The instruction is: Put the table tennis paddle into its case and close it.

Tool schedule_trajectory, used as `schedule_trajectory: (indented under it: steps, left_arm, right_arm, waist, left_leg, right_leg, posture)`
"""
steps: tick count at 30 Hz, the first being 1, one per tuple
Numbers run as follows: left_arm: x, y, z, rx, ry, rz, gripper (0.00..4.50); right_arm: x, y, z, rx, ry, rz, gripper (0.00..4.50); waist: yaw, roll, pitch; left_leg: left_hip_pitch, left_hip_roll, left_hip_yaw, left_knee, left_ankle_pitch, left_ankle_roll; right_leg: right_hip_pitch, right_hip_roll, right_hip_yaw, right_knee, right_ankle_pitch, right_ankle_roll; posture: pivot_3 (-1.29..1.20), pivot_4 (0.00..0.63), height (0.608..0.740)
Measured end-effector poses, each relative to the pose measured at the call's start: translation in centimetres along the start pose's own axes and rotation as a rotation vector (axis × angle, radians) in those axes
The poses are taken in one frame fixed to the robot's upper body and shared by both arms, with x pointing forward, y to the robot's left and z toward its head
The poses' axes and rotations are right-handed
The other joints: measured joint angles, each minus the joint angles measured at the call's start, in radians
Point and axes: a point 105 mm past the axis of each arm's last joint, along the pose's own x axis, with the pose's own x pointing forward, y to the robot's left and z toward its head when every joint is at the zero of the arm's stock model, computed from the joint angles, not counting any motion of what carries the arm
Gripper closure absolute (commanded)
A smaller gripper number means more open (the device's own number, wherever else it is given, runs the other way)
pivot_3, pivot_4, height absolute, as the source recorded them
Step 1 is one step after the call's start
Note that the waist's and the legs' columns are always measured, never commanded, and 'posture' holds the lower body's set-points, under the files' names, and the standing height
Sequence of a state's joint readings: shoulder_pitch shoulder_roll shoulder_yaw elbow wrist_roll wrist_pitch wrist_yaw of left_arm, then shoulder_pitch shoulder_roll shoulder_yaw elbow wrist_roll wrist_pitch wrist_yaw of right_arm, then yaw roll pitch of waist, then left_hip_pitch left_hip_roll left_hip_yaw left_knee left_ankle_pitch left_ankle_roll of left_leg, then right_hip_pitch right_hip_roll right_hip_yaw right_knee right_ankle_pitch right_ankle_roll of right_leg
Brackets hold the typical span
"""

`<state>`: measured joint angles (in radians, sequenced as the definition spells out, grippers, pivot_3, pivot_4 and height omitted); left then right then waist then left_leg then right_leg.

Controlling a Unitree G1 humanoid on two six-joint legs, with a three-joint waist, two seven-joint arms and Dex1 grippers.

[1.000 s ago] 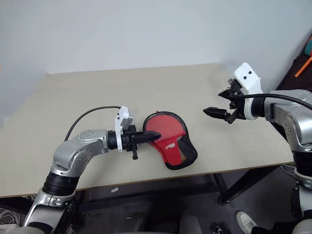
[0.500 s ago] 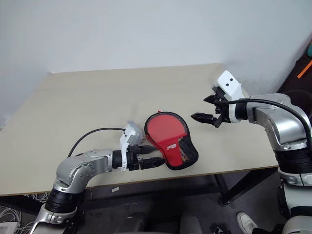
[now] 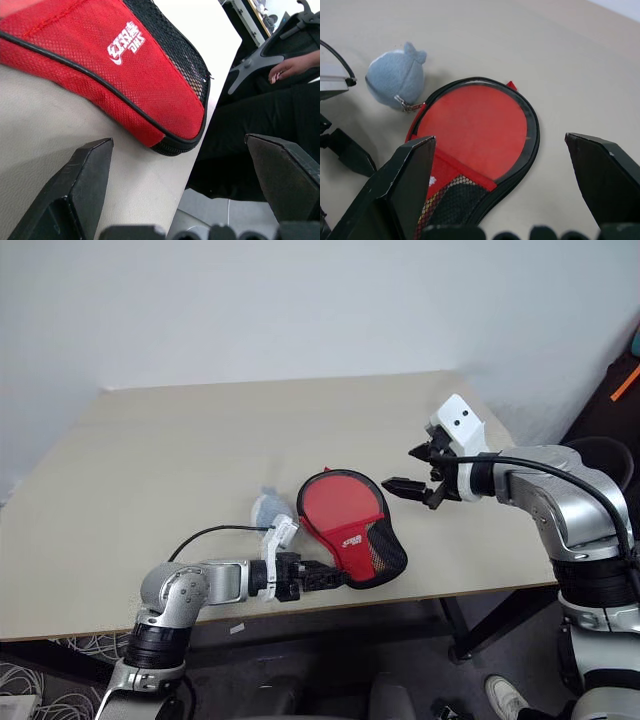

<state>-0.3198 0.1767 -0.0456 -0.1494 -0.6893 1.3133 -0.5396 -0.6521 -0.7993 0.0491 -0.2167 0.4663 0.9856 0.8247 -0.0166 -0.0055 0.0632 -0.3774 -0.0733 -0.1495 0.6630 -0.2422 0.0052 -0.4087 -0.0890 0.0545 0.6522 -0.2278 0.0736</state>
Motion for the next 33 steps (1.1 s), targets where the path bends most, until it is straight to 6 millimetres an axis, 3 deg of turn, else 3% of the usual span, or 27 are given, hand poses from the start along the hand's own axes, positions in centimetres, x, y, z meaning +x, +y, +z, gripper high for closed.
schedule_trajectory:
  steps: [16,30,33]
  left_arm:
    - [2.8,-0.3,1.3,-0.168,-0.036,-0.004,0.01]
    - [3.3,0.2,1.7,-0.280,-0.046,0.031,0.01]
    - [3.3,0.4,1.7,-0.278,-0.034,0.055,0.64]
  right_arm:
    - [0.5,0.6,-0.3,0.044,-0.021,-0.024,0.00]
    - [0.9,0.9,-0.2,0.065,-0.032,-0.015,0.00]
    - [1.0,0.9,-0.2,0.068,-0.031,-0.014,0.00]
  waist:
    - [0.031,0.000,-0.001]
    - [0.031,-0.001,-0.002]
    - [0.030,-0.002,-0.002]
  left_leg:
    - [0.000,-0.003,0.000,0.003,0.000,0.000]
    - [0.000,-0.003,-0.001,0.003,0.000,0.000]
    - [0.001,-0.003,-0.001,0.003,0.000,0.000]
  right_leg:
    - [0.003,-0.003,-0.001,-0.001,0.000,0.000]
    - [0.004,-0.004,-0.002,-0.001,0.000,0.001]
    - [0.004,-0.003,-0.002,-0.001,0.000,0.001]
  posture:
    - [0.00,0.000,0.698]
    - [0.00,0.000,0.698]
    - [0.00,0.000,0.698]
